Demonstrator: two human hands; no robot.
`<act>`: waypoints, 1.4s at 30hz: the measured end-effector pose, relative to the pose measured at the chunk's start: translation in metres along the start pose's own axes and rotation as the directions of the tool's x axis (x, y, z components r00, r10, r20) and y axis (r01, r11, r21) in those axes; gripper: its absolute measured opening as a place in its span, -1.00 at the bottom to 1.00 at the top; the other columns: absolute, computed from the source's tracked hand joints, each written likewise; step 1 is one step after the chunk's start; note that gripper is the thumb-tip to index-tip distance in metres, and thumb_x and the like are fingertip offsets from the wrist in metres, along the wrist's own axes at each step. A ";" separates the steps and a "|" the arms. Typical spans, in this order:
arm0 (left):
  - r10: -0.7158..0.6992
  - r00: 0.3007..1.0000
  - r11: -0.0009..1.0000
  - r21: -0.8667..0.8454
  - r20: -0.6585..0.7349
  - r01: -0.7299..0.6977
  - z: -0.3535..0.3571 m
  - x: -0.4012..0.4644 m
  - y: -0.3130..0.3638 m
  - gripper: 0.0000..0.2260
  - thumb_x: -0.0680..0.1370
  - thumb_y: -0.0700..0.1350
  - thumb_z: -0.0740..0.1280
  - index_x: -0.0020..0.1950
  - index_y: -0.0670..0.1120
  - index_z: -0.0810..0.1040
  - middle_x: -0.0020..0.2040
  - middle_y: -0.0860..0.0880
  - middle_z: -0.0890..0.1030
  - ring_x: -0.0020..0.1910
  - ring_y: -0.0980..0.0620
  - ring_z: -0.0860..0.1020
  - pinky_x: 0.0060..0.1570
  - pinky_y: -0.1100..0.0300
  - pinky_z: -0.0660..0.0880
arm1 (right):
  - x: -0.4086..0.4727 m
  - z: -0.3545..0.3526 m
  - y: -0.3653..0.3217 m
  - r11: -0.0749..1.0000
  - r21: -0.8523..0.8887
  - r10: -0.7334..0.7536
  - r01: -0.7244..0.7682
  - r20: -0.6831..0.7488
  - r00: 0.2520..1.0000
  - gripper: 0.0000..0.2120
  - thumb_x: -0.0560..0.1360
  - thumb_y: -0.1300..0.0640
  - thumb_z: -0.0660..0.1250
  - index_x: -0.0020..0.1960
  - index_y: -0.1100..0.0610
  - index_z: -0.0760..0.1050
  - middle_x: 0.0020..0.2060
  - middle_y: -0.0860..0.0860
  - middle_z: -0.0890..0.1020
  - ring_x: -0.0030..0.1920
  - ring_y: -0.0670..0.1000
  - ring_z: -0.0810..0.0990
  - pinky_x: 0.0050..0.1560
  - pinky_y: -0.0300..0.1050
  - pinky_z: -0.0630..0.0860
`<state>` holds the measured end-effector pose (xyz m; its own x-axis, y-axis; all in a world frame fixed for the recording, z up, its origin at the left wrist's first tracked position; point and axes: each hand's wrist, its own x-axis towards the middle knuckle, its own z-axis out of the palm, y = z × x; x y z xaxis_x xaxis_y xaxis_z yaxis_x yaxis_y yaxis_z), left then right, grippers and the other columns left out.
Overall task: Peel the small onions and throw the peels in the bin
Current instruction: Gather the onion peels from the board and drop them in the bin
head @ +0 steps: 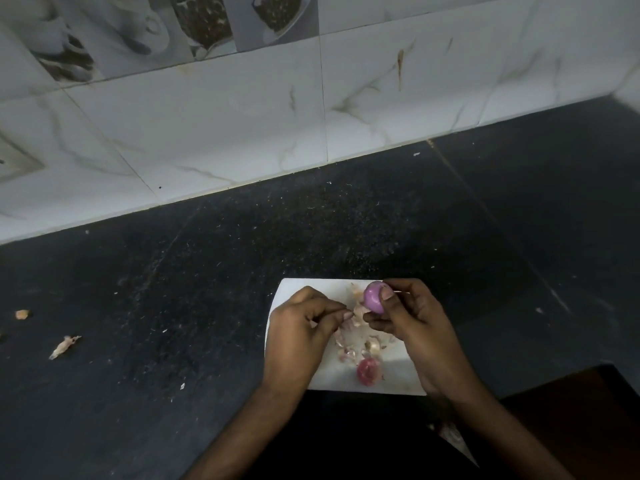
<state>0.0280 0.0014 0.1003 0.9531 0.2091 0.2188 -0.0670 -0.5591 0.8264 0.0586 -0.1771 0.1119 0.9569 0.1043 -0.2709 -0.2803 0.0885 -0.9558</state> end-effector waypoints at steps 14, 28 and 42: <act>-0.099 0.932 0.991 0.117 0.349 0.062 0.057 0.017 -0.035 -0.59 0.58 0.06 0.41 0.40 -0.01 0.53 0.36 0.08 0.55 0.23 0.17 0.53 0.21 0.43 0.39 | 0.061 -0.055 0.017 0.941 -0.336 -0.014 -0.038 -0.152 0.988 -0.64 0.59 -0.12 0.39 0.30 -0.04 0.38 0.03 0.00 0.62 -0.19 0.05 0.71 -0.19 -0.08 0.66; 0.083 0.841 0.978 0.117 0.534 -0.171 0.081 0.016 -0.055 -0.70 0.67 -0.10 0.26 0.39 -0.10 0.57 0.43 -0.04 0.53 0.49 0.06 0.39 0.47 0.09 0.32 | 0.081 -0.060 0.063 0.691 -0.713 -0.142 0.119 0.027 0.989 -0.56 0.53 -0.06 0.46 0.38 -0.05 0.49 0.15 0.00 0.60 0.05 -0.03 0.65 0.11 0.01 0.63; -0.140 0.948 0.990 0.035 0.285 0.136 0.060 -0.004 -0.067 -0.51 0.66 0.15 0.12 0.55 -0.02 0.35 0.54 0.04 0.38 0.51 0.15 0.33 0.50 0.10 0.27 | 0.075 -0.058 0.078 0.422 -0.890 -0.183 0.172 0.102 0.978 -0.32 0.53 -0.25 0.38 0.54 0.01 0.32 0.23 0.03 0.45 0.21 0.06 0.54 0.06 0.08 0.61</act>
<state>0.0462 -0.0105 0.0126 0.9972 0.0481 -0.0564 0.0736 -0.5532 0.8298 0.1131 -0.2197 0.0104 0.9791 0.1873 -0.0788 0.1138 -0.8268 -0.5509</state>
